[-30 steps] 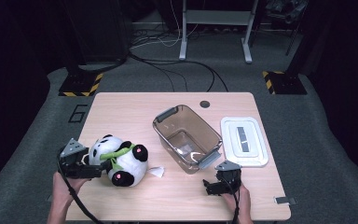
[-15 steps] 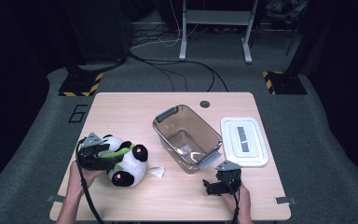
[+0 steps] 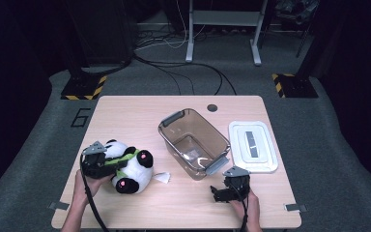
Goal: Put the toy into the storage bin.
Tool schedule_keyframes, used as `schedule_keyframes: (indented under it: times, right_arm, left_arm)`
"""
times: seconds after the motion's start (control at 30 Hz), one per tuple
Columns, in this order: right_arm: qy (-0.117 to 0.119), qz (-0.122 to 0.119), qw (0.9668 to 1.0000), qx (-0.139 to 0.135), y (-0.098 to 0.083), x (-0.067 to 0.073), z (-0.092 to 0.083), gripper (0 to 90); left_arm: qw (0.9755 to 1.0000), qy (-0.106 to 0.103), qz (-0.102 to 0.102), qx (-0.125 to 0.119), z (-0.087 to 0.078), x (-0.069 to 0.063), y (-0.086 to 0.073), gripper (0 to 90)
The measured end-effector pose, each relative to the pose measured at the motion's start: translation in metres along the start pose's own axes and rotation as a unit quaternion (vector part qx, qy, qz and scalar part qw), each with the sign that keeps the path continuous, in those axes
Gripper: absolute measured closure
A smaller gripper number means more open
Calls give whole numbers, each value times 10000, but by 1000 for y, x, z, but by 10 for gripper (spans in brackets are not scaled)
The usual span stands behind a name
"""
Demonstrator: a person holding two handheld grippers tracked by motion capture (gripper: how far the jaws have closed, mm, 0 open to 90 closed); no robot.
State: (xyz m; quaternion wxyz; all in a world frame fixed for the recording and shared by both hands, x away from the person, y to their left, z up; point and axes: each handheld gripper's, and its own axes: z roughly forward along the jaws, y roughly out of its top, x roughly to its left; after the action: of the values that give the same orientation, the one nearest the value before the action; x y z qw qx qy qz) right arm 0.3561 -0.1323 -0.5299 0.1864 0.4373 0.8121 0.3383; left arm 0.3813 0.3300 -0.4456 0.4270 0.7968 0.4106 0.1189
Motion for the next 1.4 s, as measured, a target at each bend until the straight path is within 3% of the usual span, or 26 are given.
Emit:
schedule_keyframes:
  times: [0.43,0.67,0.83,1.4]
  right_arm:
    - [-46,45,10000,-7,0,-1,0,0]
    - [-208,66,9997,-54,0,0,-1,0]
    - [-159,184,9997,-15,0,-1,0,0]
    - [-132,164,9998,-11,0,-2,0,0]
  left_arm:
    - [9986,-147,504,82,-10,-3,8,753]
    - [9979,-167,626,22,-23,-6,17,754]
    - [9972,-204,717,-49,-31,-8,25,754]
    - [9941,-209,1049,-199,-48,-19,56,752]
